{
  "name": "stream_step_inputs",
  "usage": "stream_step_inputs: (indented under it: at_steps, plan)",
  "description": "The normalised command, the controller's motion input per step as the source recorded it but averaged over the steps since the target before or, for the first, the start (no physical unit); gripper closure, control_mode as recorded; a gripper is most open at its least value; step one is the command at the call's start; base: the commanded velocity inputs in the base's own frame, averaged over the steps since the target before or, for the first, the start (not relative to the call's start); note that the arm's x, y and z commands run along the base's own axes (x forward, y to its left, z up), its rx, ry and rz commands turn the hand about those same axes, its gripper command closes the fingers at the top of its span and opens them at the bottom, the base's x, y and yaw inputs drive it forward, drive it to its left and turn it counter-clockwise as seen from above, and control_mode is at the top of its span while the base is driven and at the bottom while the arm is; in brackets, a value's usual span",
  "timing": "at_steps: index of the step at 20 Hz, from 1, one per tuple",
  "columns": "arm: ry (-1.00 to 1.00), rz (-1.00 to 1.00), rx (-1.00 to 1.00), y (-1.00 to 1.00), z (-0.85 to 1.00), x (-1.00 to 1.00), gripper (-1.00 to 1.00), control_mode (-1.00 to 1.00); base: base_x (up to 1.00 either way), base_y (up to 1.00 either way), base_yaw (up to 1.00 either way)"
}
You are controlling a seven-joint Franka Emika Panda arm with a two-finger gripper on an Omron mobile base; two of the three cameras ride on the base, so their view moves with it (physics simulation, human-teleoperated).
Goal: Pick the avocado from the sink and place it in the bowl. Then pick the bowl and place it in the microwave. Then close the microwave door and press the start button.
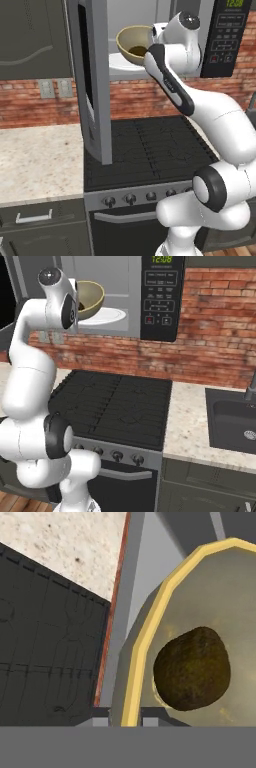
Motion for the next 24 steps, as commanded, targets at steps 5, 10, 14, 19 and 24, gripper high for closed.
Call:
stream_step_inputs:
  at_steps: [5, 10, 14, 19, 24]
  plan:
    - [0.00, 0.00, 0.00, 0.00, 0.00, 0.77, 1.00, -1.00, 0.00, 0.00, 0.00]
    - [0.04, 0.00, 0.00, 0.00, -0.07, 0.49, 1.00, -1.00, 0.00, 0.00, 0.00]
    - [0.05, 0.00, 0.00, 0.00, -0.26, 0.36, 1.00, -1.00, 0.00, 0.00, 0.00]
    - [0.01, 0.00, 0.00, 0.00, -0.10, 0.34, 1.00, -1.00, 0.00, 0.00, 0.00]
    - [0.00, 0.00, 0.00, 0.00, 0.00, 0.03, -1.00, -1.00, 0.00, 0.00, 0.00]
